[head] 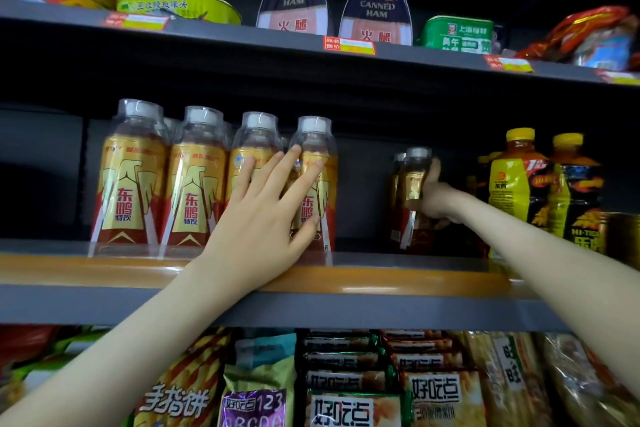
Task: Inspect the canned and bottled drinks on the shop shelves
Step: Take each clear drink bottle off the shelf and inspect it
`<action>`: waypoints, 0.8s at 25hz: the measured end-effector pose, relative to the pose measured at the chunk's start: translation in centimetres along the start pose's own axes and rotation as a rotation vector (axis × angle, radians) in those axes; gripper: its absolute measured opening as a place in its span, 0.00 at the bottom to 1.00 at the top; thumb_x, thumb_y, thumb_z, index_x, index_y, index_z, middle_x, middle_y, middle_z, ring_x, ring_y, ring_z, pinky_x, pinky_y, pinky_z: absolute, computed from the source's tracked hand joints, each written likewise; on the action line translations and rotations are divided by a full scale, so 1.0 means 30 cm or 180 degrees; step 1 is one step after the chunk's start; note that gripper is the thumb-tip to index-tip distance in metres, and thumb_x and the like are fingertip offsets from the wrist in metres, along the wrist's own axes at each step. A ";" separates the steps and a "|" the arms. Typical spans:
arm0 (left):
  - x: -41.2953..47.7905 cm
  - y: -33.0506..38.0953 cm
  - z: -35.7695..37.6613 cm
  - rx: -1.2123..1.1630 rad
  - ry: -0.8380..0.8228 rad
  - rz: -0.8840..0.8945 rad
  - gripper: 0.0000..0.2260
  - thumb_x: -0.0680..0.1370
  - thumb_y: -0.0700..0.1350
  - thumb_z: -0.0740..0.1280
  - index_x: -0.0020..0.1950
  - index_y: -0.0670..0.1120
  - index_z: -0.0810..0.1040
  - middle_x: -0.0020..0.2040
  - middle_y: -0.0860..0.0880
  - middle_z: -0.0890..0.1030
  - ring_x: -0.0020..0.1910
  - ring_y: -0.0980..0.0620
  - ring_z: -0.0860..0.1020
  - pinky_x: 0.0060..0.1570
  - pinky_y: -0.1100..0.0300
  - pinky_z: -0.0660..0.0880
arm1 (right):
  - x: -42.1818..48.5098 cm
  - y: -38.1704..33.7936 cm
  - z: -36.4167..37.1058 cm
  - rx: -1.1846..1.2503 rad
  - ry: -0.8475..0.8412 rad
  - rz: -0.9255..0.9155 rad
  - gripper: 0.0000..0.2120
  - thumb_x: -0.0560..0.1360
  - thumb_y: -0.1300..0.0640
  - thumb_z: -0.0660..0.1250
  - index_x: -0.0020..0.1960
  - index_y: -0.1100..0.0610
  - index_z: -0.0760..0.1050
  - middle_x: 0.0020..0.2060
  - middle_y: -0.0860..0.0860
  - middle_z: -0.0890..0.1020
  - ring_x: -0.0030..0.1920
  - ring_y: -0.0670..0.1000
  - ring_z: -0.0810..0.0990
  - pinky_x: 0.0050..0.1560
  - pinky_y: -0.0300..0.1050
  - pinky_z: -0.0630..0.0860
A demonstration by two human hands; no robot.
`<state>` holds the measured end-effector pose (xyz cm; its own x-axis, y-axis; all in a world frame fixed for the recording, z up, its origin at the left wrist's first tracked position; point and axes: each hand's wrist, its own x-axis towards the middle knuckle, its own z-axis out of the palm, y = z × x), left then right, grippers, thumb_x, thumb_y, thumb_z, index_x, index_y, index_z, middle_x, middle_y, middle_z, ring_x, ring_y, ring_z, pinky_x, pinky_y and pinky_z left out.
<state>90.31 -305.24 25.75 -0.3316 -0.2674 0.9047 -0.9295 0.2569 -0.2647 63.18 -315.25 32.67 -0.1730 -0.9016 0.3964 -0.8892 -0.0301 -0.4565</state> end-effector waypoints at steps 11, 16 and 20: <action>-0.009 0.007 -0.013 0.0026 -0.0002 -0.0055 0.27 0.79 0.56 0.52 0.78 0.49 0.61 0.77 0.43 0.62 0.75 0.44 0.61 0.75 0.47 0.50 | -0.050 -0.043 0.011 -0.0088 0.0340 0.0036 0.49 0.77 0.53 0.67 0.75 0.49 0.28 0.74 0.64 0.58 0.68 0.64 0.69 0.60 0.54 0.74; -0.045 0.000 -0.034 0.0105 0.0364 -0.0656 0.24 0.79 0.48 0.53 0.73 0.43 0.69 0.73 0.39 0.68 0.72 0.39 0.66 0.71 0.42 0.59 | -0.313 -0.221 -0.014 0.1167 0.0426 -0.1496 0.35 0.79 0.42 0.60 0.77 0.40 0.40 0.75 0.61 0.60 0.70 0.61 0.68 0.65 0.49 0.66; -0.053 -0.003 -0.038 0.0045 0.0087 -0.0707 0.24 0.78 0.47 0.51 0.72 0.40 0.69 0.74 0.38 0.66 0.72 0.37 0.66 0.68 0.41 0.65 | -0.426 -0.342 0.065 0.1374 -0.0196 -0.1856 0.48 0.74 0.43 0.68 0.73 0.35 0.32 0.68 0.56 0.72 0.57 0.54 0.79 0.57 0.45 0.73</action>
<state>91.11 -303.78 24.72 -0.1143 -0.2907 0.9500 -0.9814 0.1815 -0.0625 75.34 -304.26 30.71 0.3135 -0.7092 0.6314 -0.5810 -0.6692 -0.4632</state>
